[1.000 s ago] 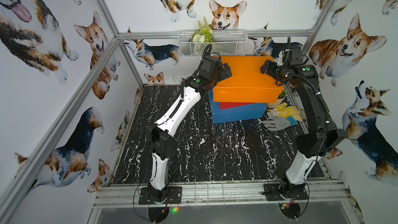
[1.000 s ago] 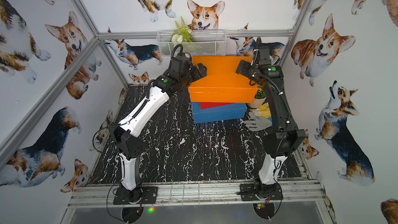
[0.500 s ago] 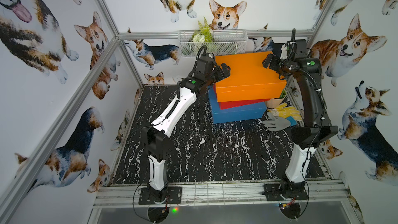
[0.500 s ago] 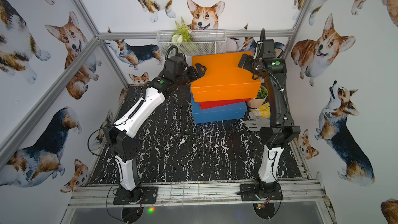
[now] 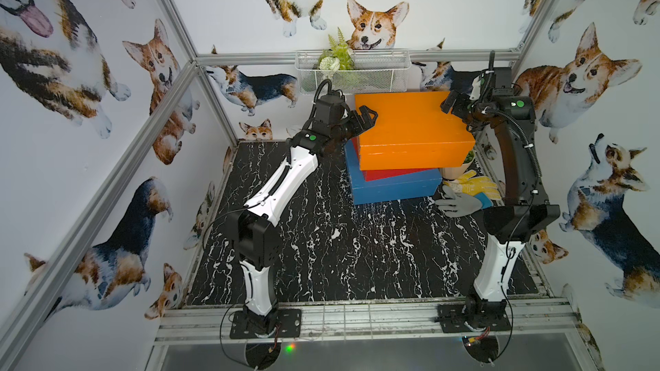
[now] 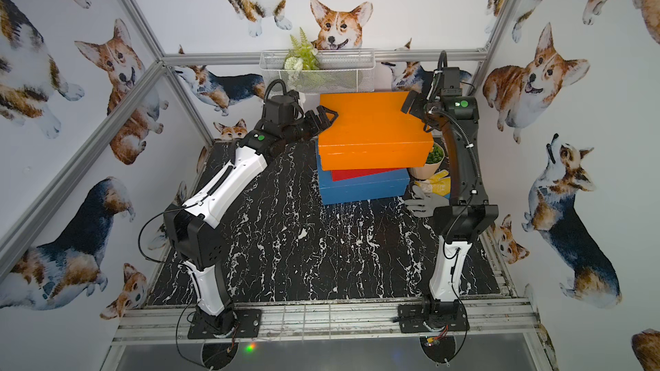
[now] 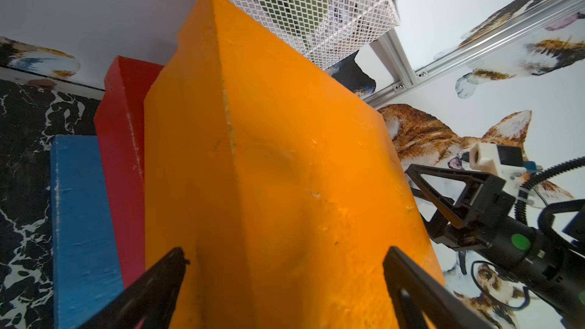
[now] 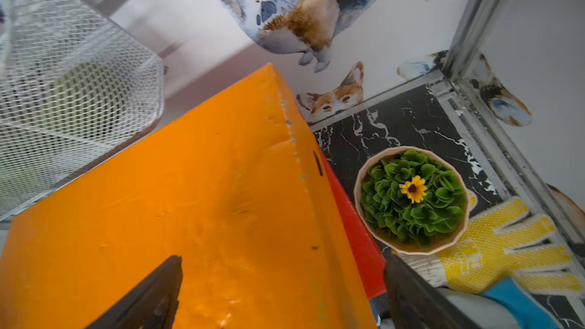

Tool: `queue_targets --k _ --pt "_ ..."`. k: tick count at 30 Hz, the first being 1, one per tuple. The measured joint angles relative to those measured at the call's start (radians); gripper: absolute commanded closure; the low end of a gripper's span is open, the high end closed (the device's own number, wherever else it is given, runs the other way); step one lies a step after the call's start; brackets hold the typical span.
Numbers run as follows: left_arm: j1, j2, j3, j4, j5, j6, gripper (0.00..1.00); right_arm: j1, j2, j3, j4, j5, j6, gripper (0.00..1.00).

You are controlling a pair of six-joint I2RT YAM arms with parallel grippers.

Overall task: Stack the shoeboxes
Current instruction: Place the shoebox at the shoebox, then adjust the shoebox.

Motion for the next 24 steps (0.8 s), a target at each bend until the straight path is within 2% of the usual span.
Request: queue_targets --k 8,10,13,17,18,21,24 --pt "0.047 -0.002 -0.046 0.021 0.026 -0.007 0.0 -0.062 -0.005 -0.014 0.0 0.034 0.0 0.0" --pt "0.067 -0.018 -0.061 0.031 0.034 -0.011 0.0 -0.08 -0.026 -0.03 0.003 0.034 0.006 0.06" --pt "0.108 -0.089 -0.129 0.055 0.041 -0.025 0.0 -0.111 -0.108 -0.124 0.037 0.03 0.025 0.24" --pt "0.164 -0.227 -0.304 0.125 0.008 -0.049 0.18 -0.164 -0.257 -0.364 0.144 0.022 0.061 0.39" --pt "0.176 -0.267 -0.365 0.14 -0.011 -0.06 0.2 -0.183 -0.298 -0.451 0.184 0.016 0.079 0.43" --pt "0.203 -0.359 -0.529 0.182 -0.062 -0.074 0.2 -0.232 -0.396 -0.689 0.294 0.003 0.131 0.44" --pt "0.214 -0.375 -0.601 0.192 -0.112 -0.074 0.2 -0.253 -0.455 -0.879 0.394 0.0 0.177 0.46"
